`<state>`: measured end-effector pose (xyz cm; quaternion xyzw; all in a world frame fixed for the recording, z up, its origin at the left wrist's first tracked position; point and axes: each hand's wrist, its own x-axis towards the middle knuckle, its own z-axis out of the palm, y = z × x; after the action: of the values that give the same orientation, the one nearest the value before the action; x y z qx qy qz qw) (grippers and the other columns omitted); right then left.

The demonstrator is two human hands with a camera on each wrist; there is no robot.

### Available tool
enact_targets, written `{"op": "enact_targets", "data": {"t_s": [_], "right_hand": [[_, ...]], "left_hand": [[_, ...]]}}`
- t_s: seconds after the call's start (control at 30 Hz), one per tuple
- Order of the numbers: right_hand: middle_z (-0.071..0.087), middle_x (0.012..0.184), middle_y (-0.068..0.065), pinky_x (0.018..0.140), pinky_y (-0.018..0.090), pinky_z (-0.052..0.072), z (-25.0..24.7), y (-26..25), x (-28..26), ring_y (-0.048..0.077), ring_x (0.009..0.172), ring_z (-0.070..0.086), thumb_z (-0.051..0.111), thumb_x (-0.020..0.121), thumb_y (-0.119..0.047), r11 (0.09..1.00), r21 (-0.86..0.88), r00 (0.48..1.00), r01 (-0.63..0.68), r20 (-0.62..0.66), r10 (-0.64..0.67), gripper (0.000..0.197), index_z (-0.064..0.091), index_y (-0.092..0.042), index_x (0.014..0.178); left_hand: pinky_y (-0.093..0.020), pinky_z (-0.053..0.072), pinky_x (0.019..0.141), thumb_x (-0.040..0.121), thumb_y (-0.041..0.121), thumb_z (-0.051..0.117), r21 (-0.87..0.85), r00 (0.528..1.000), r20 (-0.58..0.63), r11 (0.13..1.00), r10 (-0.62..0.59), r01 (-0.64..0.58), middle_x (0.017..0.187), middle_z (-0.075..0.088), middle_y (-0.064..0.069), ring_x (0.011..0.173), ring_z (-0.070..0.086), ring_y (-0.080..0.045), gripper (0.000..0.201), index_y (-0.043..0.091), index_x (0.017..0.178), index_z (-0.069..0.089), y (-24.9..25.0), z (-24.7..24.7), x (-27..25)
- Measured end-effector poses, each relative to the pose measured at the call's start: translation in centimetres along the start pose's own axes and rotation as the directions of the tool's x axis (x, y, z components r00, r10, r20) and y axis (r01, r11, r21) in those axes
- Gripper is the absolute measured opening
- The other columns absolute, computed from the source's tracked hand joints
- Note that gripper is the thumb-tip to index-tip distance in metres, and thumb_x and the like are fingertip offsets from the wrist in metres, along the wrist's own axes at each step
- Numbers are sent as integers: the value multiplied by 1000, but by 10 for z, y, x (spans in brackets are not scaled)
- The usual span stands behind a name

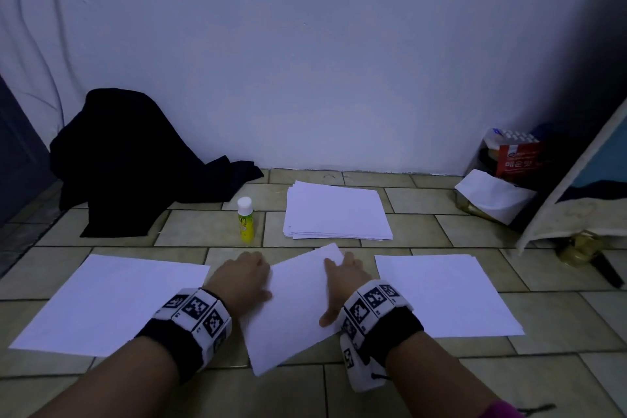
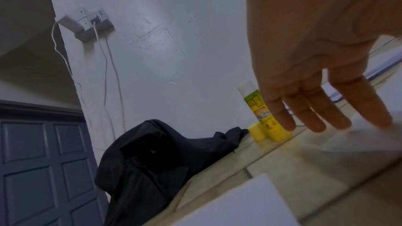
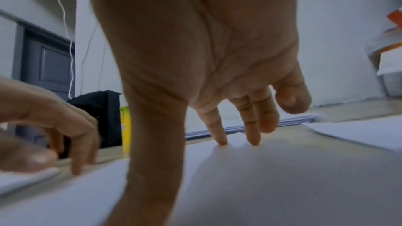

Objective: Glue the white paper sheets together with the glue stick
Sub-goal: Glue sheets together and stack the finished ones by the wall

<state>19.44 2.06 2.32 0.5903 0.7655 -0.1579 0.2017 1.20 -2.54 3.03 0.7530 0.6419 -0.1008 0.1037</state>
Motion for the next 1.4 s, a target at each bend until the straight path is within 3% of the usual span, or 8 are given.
{"op": "enact_targets", "data": {"t_s": [0.13,0.33,0.57,0.77,0.97,1.17,1.3,1.4], "right_hand": [[27,140,16,101,46,36,2,-25,-7,35,130,27,59,87,-18,998,52,999,22,-45,-20,65,26,-16,143],[25,145,16,106,42,26,-7,-54,-24,33,135,21,41,100,-32,986,-10,982,168,-86,-169,48,34,-8,141],[-3,160,7,118,47,10,13,-77,5,22,147,-5,59,92,-16,957,109,963,267,-5,-268,85,-1,-8,151],[-13,160,2,118,51,1,6,-49,14,15,147,-7,59,91,-38,935,-11,932,354,88,-352,96,-10,-11,151],[-15,159,-1,116,53,-2,1,-7,28,12,147,-10,60,82,-60,985,30,984,170,53,-172,112,-13,-11,151],[6,157,12,113,53,19,-4,-20,22,25,145,7,75,73,-52,996,16,996,87,-15,-86,112,8,-4,150],[23,142,14,99,43,35,-10,-38,8,31,134,21,67,85,-28,998,9,992,56,-115,-55,60,37,-11,135],[26,139,13,99,43,37,-3,-54,5,30,133,25,54,91,-15,989,103,990,108,-105,-97,43,43,-12,132]], "left_hand": [[-34,41,102,93,33,56,-59,996,16,994,90,-88,148,32,0,131,35,-20,57,22,145,34,17,12,-3],[-31,45,86,88,27,61,-49,998,56,998,-31,34,122,54,-5,114,54,-23,34,17,120,58,26,8,0],[-48,14,119,84,45,68,-165,973,226,983,-46,85,160,-16,-10,149,-8,-25,112,5,152,-12,4,23,7],[-47,6,119,88,49,62,-143,949,313,986,-41,90,157,-25,-13,148,-14,-26,112,1,149,-19,0,25,9],[-44,3,119,89,49,60,-152,946,323,984,-36,90,157,-27,-11,147,-15,-24,109,3,149,-19,-1,23,7],[-53,1,118,84,62,58,-15,950,301,995,-87,96,161,-12,-6,149,-1,-21,109,9,153,-7,0,16,0],[-47,26,111,88,63,50,143,970,175,979,-168,144,141,42,-8,129,41,-26,71,15,139,43,3,1,-4],[-40,35,105,91,47,58,93,986,83,986,-145,138,140,38,-10,127,40,-26,62,13,140,41,3,0,-5]]}}
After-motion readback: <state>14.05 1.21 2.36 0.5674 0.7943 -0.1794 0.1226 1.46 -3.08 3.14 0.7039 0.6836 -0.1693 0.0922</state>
